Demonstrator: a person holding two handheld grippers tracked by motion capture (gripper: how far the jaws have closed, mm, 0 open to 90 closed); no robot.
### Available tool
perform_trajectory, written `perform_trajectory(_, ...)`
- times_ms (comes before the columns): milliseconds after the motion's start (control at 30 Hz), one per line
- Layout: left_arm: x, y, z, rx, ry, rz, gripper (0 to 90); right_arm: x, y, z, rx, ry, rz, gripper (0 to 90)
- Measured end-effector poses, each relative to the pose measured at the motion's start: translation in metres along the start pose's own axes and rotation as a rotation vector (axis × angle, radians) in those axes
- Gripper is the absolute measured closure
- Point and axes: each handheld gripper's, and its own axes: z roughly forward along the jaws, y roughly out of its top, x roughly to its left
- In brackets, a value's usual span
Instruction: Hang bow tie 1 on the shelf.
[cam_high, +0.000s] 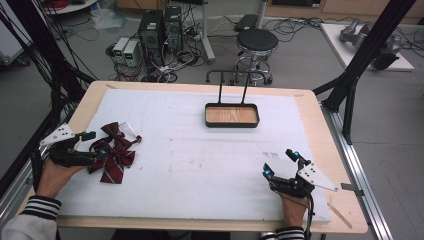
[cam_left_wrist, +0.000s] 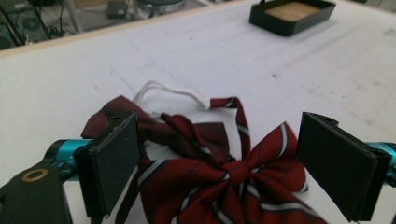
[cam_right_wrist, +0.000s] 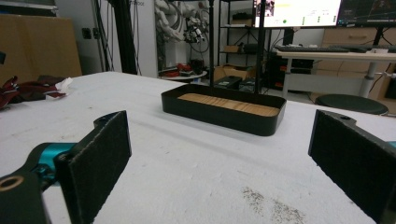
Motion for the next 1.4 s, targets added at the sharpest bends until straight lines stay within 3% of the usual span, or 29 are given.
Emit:
perform_trajectory(233, 0.014, -0.002, 0.008, 0.098, 0.004, -0.017, 14.2, 0.0, 0.0, 0.0, 0.0, 0.0, -0.001, 5.0)
perform_trajectory(500, 0.026, -0.001, 0.016, 0.209, -0.027, -0.036, 14.3, 0.0, 0.0, 0.0, -0.001, 0.001, -0.006, 5.0)
perform_trajectory(667, 0.029, -0.004, 0.019, 0.247, -0.042, -0.038, 17.0, 0.0, 0.0, 0.0, -0.002, 0.001, -0.005, 5.0)
perform_trajectory(733, 0.029, -0.004, 0.019, 0.263, -0.017, -0.017, 18.9, 0.0, 0.0, 0.0, -0.002, 0.002, -0.004, 5.0)
perform_trajectory(967, 0.029, -0.007, 0.02, 0.317, -0.04, -0.024, 26.8, 0.0, 0.0, 0.0, -0.003, 0.002, -0.006, 5.0)
perform_trajectory(1267, 0.026, -0.007, 0.02, 0.359, -0.076, -0.012, 49.8, 0.0, 0.0, 0.0, 0.0, 0.0, -0.002, 5.0)
perform_trajectory(1400, 0.024, -0.006, 0.018, 0.365, -0.085, -0.005, 74.3, 0.0, 0.0, 0.0, -0.001, 0.0, 0.0, 5.0)
